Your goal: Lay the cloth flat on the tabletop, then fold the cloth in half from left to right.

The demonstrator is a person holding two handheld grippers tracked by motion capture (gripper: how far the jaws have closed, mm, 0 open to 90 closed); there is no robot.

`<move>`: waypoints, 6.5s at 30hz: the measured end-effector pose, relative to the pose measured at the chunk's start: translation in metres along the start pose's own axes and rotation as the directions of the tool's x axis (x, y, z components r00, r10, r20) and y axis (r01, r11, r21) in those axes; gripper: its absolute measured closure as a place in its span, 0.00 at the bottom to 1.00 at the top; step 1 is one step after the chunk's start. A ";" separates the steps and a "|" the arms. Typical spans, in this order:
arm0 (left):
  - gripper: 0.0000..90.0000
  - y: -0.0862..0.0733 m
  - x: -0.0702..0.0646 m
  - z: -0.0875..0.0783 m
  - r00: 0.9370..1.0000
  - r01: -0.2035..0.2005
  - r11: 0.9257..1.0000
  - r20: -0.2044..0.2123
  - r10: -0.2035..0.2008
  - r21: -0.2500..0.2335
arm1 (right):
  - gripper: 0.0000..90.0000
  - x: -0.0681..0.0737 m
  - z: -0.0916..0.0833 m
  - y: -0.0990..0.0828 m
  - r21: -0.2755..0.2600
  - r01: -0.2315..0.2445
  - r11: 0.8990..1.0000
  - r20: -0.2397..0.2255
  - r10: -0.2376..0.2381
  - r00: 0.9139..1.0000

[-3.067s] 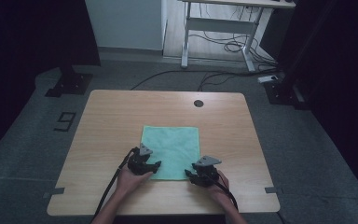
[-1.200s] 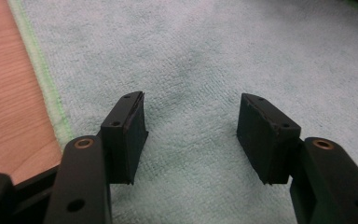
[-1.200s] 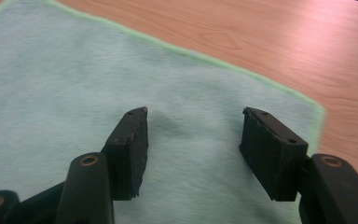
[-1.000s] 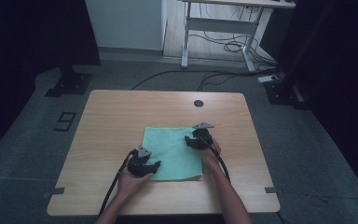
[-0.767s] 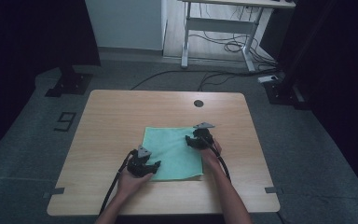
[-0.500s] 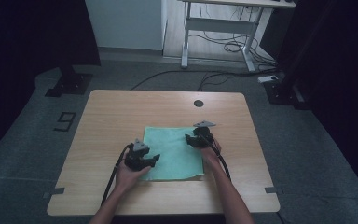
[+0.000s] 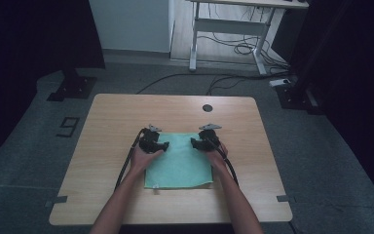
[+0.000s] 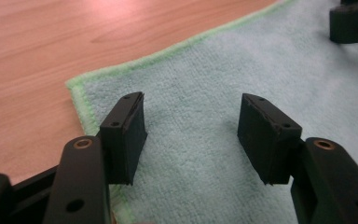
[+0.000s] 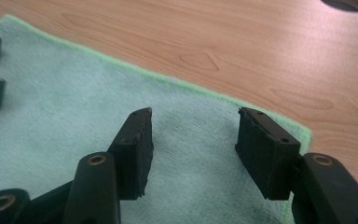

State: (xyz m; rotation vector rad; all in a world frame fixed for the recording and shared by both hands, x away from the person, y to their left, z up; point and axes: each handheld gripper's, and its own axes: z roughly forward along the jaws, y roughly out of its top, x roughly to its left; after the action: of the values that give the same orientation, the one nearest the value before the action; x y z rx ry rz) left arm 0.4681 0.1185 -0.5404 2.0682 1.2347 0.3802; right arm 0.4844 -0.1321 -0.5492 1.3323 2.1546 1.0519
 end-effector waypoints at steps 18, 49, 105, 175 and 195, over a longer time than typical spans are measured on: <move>0.52 -0.006 0.007 -0.004 1.000 -0.011 1.000 -0.010 0.011 -0.018 | 0.49 -0.007 -0.003 -0.002 0.007 -0.014 1.000 0.049 0.014 0.999; 0.48 -0.004 -0.002 -0.003 0.998 -0.028 0.999 -0.052 0.029 0.015 | 0.57 0.051 -0.131 -0.117 -0.011 0.113 0.994 -0.071 -0.114 0.991; 0.41 0.011 0.002 -0.013 0.999 -0.034 0.999 -0.037 0.034 -0.011 | 0.38 0.112 -0.101 -0.070 -0.072 0.219 0.973 -0.244 -0.230 0.942; 0.95 0.024 0.024 0.006 1.000 0.016 1.000 -0.009 -0.016 0.006 | 0.57 0.181 -0.073 -0.073 -0.109 0.324 0.940 -0.390 -0.340 0.856; 0.95 0.030 0.022 0.004 1.000 0.014 1.000 0.012 -0.014 -0.027 | 0.95 0.196 -0.053 -0.059 -0.024 0.246 0.969 -0.317 -0.241 0.917</move>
State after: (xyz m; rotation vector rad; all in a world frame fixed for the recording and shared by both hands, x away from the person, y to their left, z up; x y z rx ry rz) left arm 0.5010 0.1267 -0.5245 2.0353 1.2297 0.3757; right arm 0.3229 0.0044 -0.5498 0.9138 2.4874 1.2137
